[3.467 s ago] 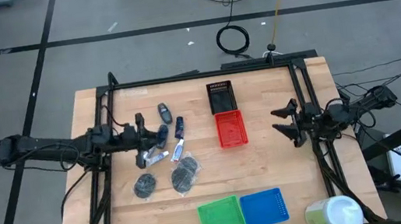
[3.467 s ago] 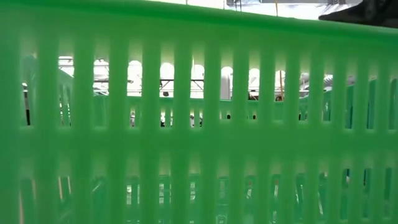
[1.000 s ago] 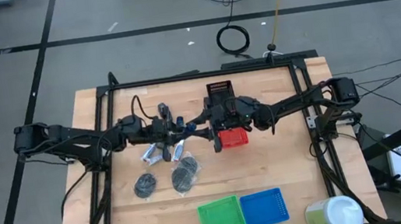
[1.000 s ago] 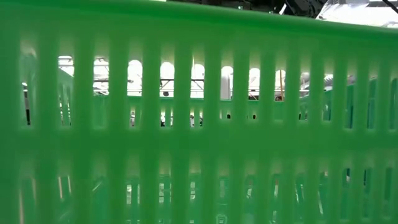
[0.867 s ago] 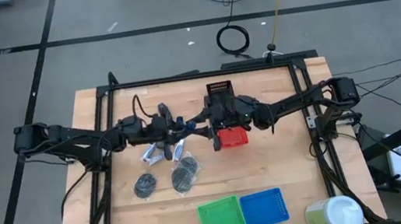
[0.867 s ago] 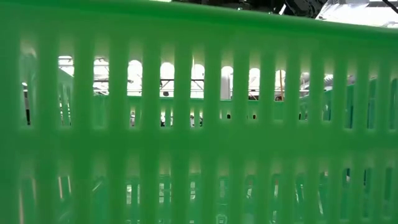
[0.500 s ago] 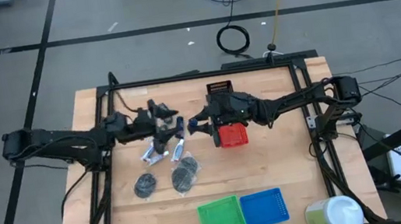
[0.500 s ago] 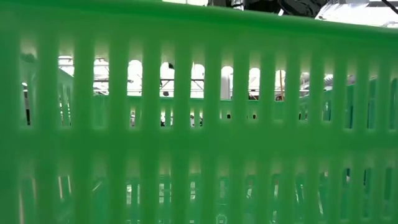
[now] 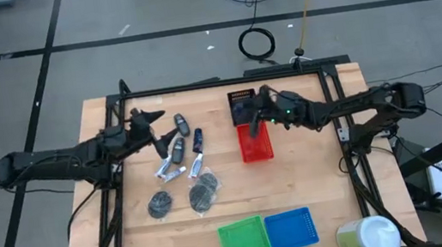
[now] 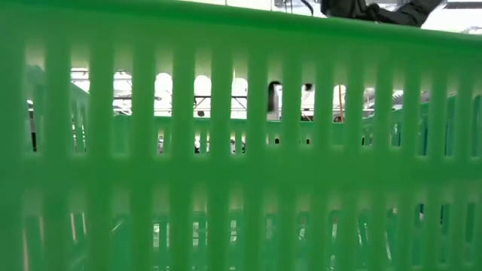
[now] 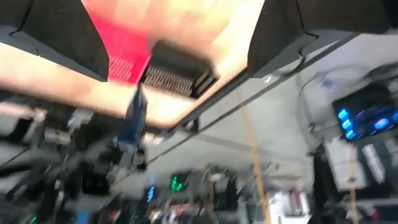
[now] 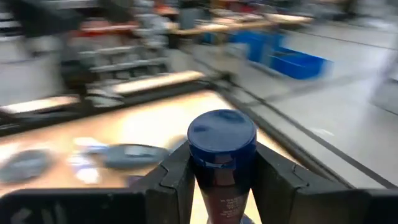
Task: Pick & Place Travel size toiletries
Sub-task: Put the left dark blue shave cream into the black bin
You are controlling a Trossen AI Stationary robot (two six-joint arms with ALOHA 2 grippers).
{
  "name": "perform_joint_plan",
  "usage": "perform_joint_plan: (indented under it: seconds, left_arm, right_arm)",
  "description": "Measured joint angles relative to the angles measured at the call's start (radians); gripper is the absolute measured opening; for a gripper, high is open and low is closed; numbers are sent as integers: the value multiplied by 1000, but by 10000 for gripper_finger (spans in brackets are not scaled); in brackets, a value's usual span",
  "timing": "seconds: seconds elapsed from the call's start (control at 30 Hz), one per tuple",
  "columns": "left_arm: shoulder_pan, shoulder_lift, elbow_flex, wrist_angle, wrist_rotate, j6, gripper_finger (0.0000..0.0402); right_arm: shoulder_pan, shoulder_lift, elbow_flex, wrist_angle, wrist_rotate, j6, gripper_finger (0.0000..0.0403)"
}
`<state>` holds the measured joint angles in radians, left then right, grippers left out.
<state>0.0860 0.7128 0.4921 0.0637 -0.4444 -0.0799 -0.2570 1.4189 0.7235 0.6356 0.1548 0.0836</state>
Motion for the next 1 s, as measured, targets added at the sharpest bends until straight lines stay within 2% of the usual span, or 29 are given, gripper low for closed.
perform_joint_plan:
  seconds: [0.07, 0.13, 0.27, 0.53, 0.83, 1.0]
  left_arm:
    - [0, 3, -1, -32, -32, -7, 370]
    - [5, 7, 0, -63, -50, -20, 365]
    - [8, 6, -1, -96, -57, -65, 356]
    - [7, 7, -1, -100, -57, -92, 345]
    - [7, 7, -1, -100, -54, -95, 349]
    - [7, 7, -1, -100, -54, -99, 349]
  right_arm:
    - [-22, -16, -48, 2, 76, 27, 115]
    - [-50, -18, -81, -4, 106, 72, 115]
    - [-99, 27, -91, -59, 105, 153, 115]
    - [-124, 102, -91, 5, 77, 189, 115]
    - [-128, 102, -90, 11, 76, 189, 130]
    - [-128, 102, -90, 12, 76, 189, 118]
